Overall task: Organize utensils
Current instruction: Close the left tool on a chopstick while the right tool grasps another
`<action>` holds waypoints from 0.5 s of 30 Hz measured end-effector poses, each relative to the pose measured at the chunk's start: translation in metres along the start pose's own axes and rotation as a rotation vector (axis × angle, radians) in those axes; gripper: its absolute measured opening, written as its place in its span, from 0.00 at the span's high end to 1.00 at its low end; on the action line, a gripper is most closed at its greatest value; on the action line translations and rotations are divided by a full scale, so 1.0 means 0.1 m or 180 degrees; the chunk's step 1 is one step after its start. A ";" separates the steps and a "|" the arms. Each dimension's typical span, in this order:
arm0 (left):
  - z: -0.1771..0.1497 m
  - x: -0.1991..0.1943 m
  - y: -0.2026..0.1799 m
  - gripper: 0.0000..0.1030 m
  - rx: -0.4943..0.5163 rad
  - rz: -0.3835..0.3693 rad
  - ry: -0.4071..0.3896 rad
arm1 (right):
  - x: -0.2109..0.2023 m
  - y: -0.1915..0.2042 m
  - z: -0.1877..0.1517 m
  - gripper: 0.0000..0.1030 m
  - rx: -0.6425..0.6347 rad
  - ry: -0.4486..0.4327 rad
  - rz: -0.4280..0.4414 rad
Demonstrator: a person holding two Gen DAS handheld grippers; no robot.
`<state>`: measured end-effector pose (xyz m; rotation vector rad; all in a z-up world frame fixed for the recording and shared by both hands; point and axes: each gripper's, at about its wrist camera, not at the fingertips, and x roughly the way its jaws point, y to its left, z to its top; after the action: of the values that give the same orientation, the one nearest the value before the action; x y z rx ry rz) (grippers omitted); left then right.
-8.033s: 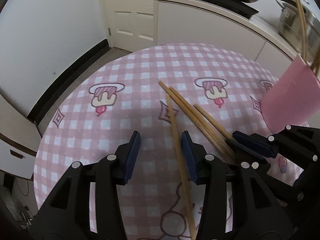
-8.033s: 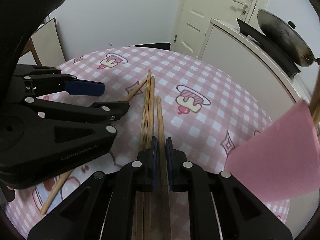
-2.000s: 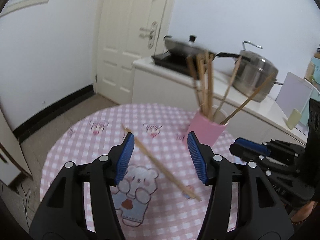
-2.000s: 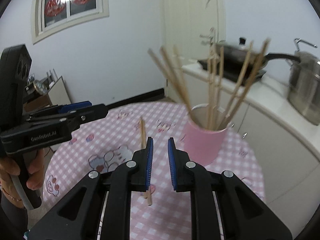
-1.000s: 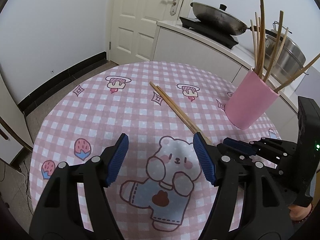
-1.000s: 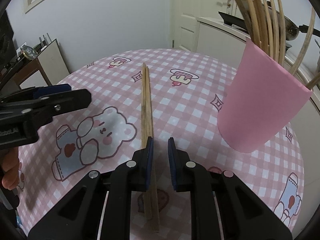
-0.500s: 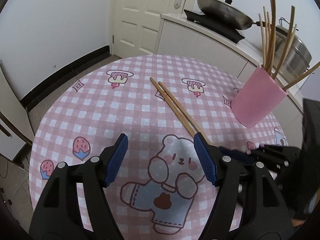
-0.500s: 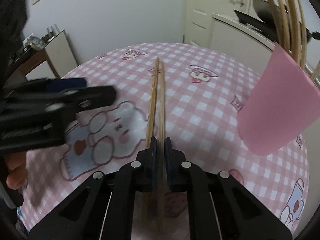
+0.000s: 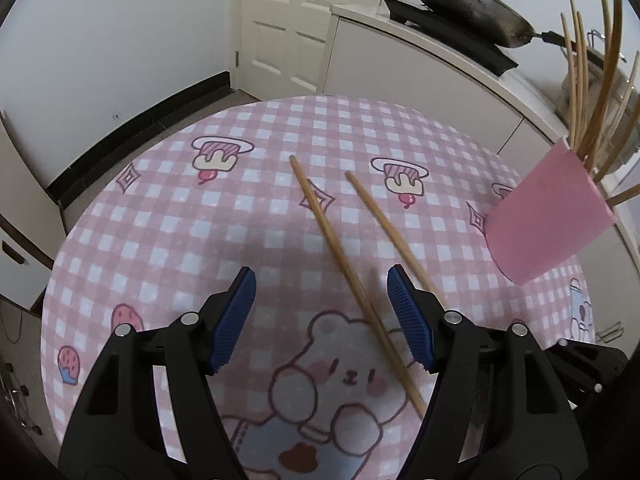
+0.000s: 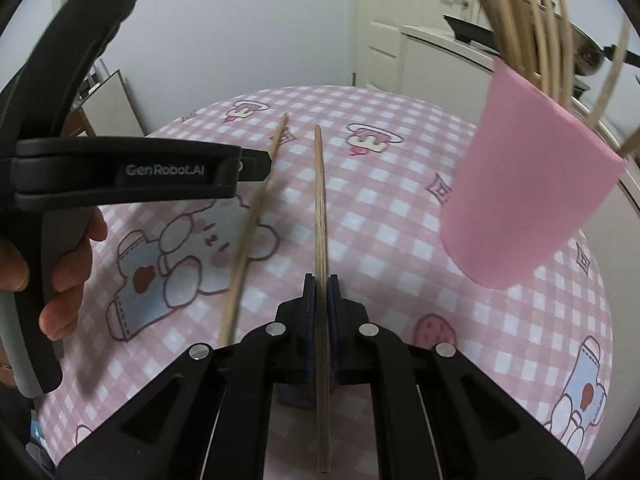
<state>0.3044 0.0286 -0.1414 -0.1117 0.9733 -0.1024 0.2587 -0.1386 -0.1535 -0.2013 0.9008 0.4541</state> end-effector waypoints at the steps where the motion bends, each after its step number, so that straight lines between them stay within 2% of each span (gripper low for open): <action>1: 0.01 0.03 -0.03 0.35 0.0010 -0.0003 0.0018 | 0.00 -0.02 0.00 0.96 0.0013 -0.0001 0.0001; 3: 0.02 0.07 -0.07 0.49 0.0054 0.0007 0.0084 | -0.01 -0.06 0.00 0.96 0.0042 -0.0009 0.0002; 4: 0.02 0.12 -0.09 0.64 0.0088 0.0031 0.0155 | -0.01 -0.07 0.01 0.96 0.0049 -0.0009 0.0003; 7: 0.04 0.17 -0.14 0.68 0.0160 0.0081 0.0175 | 0.00 -0.09 0.01 0.96 0.0069 -0.0009 0.0038; 10: 0.04 0.18 -0.14 0.87 0.0215 0.0047 0.0156 | -0.01 -0.09 0.01 0.96 0.0073 -0.0010 0.0042; 15: -0.08 0.09 -0.09 0.90 0.0292 0.0017 0.0140 | -0.03 -0.09 -0.01 0.96 0.0061 0.0008 0.0076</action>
<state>0.3026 0.0178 -0.1516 -0.0228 1.0112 -0.1449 0.2604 -0.1477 -0.1518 -0.1738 0.9105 0.4674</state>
